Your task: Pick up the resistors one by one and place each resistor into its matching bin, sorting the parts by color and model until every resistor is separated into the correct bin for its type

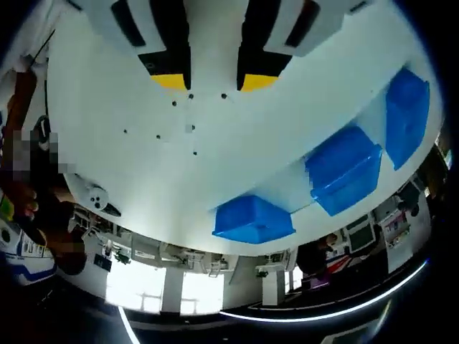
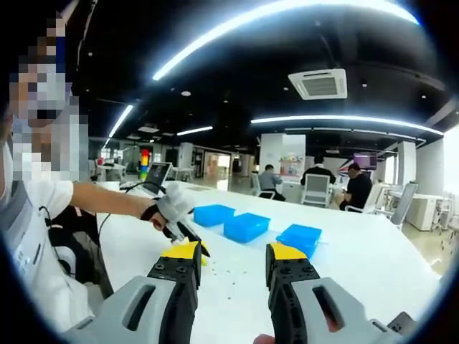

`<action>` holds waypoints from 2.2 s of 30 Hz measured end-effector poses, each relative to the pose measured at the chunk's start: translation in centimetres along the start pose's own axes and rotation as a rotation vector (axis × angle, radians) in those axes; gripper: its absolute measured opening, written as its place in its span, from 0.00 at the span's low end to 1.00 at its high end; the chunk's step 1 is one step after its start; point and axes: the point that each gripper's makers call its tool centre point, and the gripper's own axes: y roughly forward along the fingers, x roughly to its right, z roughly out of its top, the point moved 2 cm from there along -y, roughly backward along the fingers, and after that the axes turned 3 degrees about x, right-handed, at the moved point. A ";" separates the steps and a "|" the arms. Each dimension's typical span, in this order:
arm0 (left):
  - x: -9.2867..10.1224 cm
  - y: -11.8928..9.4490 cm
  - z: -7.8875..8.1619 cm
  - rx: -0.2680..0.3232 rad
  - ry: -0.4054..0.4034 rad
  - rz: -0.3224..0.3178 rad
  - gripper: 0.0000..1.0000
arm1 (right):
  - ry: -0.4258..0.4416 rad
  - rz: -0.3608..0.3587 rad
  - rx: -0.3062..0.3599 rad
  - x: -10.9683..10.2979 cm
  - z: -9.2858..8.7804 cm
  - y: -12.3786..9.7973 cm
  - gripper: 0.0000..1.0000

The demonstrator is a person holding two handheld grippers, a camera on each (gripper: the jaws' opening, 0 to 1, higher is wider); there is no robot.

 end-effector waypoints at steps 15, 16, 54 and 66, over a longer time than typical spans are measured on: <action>-1.0 0.7 0.7 -0.113 -0.003 0.022 0.05 | 0.004 0.001 0.003 0.1 0.0 -0.1 0.38; -0.8 0.6 0.6 -0.113 -0.002 0.022 0.05 | 0.004 0.001 0.003 0.1 0.0 -0.1 0.38; -0.8 -22.5 -1.4 0.793 -0.230 0.113 0.05 | -0.013 0.103 0.011 -2.1 0.3 0.3 0.45; -0.3 -21.3 0.3 0.805 -0.218 0.099 0.05 | -0.026 0.119 -0.013 -2.3 0.0 0.2 0.44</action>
